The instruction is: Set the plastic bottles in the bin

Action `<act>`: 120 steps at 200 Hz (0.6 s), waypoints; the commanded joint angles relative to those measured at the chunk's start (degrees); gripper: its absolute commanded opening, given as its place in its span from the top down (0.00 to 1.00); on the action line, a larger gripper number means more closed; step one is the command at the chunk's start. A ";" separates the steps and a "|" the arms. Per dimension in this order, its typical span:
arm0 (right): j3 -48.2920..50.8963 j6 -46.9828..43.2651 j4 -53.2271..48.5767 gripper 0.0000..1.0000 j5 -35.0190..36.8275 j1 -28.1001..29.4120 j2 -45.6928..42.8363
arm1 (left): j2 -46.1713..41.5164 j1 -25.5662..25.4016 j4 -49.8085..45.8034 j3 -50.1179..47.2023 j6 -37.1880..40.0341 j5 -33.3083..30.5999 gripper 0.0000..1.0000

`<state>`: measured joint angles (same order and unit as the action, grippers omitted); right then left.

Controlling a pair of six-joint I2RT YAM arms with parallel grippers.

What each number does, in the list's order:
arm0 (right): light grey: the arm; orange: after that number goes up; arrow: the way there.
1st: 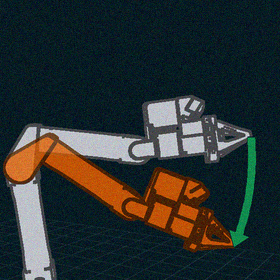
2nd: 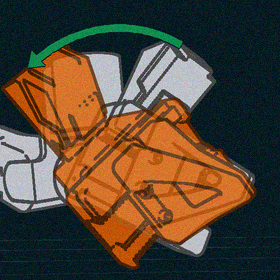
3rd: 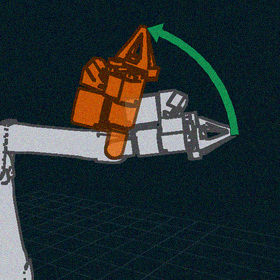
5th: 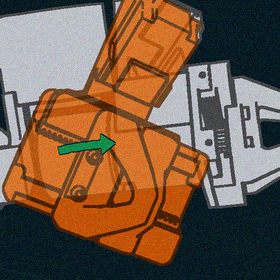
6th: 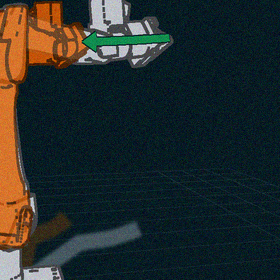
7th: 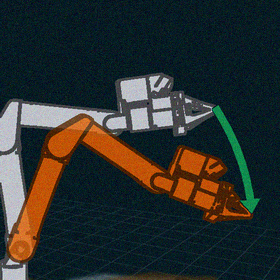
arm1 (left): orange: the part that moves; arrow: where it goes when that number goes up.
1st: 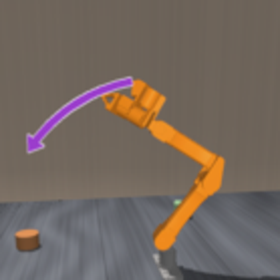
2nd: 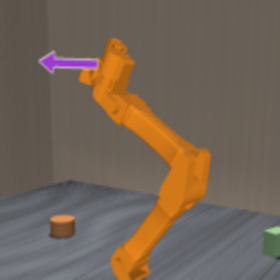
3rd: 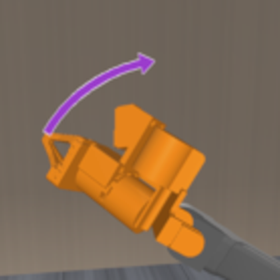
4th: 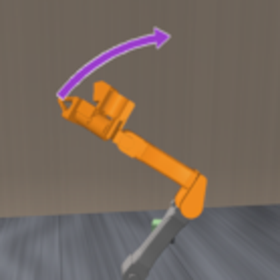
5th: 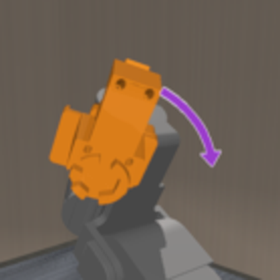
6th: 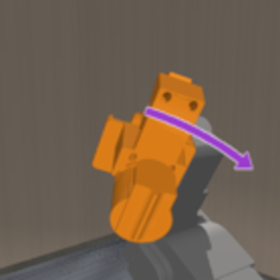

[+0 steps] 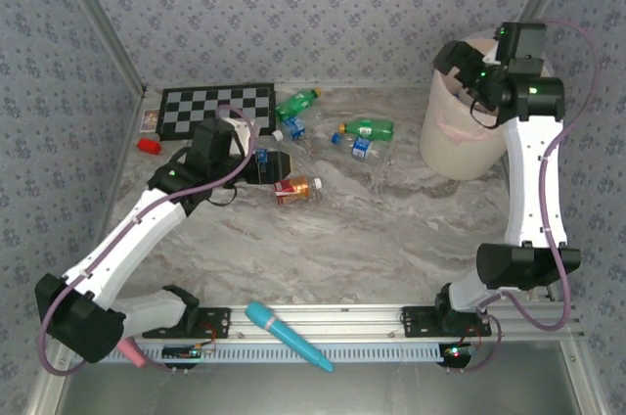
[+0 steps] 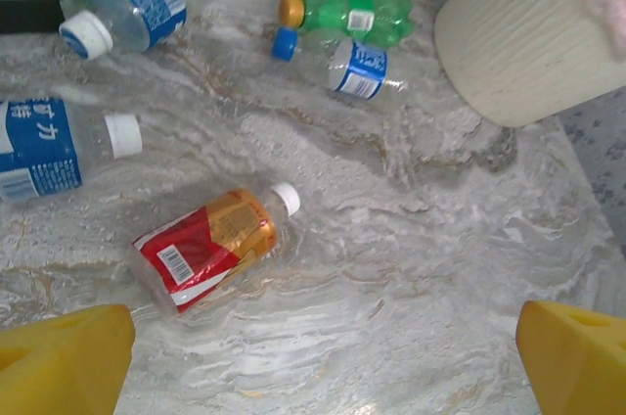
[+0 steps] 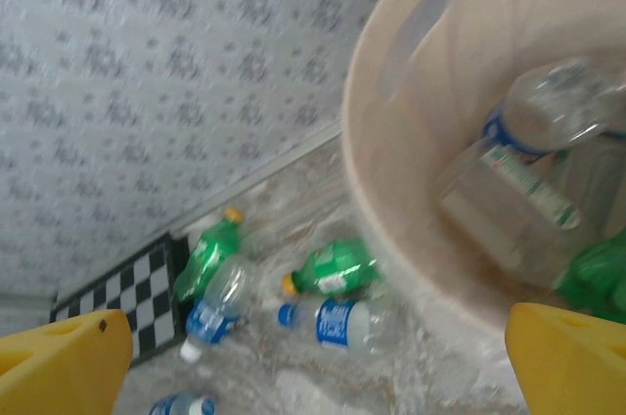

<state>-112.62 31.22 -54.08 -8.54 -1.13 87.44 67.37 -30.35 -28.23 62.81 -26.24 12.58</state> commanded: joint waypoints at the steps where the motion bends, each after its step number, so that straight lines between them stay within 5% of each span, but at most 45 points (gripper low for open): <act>1: 3.13 -2.26 1.66 0.00 -2.72 2.92 -2.26 | 1.80 0.29 1.48 -0.38 -0.35 -0.88 0.00; 120: 23.30 -3.63 11.46 0.00 -6.30 17.96 -8.93 | 24.73 0.37 3.49 6.79 1.63 -6.44 0.00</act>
<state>-92.31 28.16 -46.28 -14.44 15.27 80.64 88.84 -30.35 -25.89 66.32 -26.17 7.42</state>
